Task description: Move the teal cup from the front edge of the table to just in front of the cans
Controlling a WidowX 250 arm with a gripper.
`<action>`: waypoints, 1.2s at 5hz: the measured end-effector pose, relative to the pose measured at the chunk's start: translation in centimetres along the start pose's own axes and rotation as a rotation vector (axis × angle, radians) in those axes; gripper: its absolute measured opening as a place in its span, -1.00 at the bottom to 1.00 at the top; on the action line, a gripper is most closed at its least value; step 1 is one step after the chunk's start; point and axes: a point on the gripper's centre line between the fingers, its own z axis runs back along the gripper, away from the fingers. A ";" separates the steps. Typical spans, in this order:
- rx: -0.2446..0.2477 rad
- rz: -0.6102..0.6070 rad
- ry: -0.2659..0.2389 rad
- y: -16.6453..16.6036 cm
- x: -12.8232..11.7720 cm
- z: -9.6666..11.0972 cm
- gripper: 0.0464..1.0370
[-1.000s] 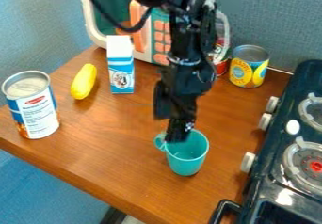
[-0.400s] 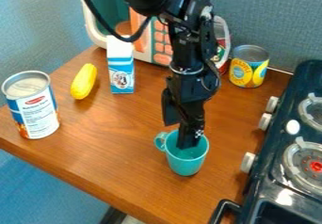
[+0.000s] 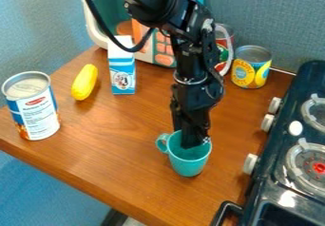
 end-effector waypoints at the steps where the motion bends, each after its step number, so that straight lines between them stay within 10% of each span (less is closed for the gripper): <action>1: -0.005 0.000 0.008 -0.1 -0.1 0.0 -0.76; 3: -0.025 0.037 -0.010 -0.3 -0.5 -0.1 -0.89; 5: -0.042 0.082 -0.144 1.2 0.3 4.5 -0.89; 6: -0.087 0.093 -0.129 2.9 2.1 5.1 -0.89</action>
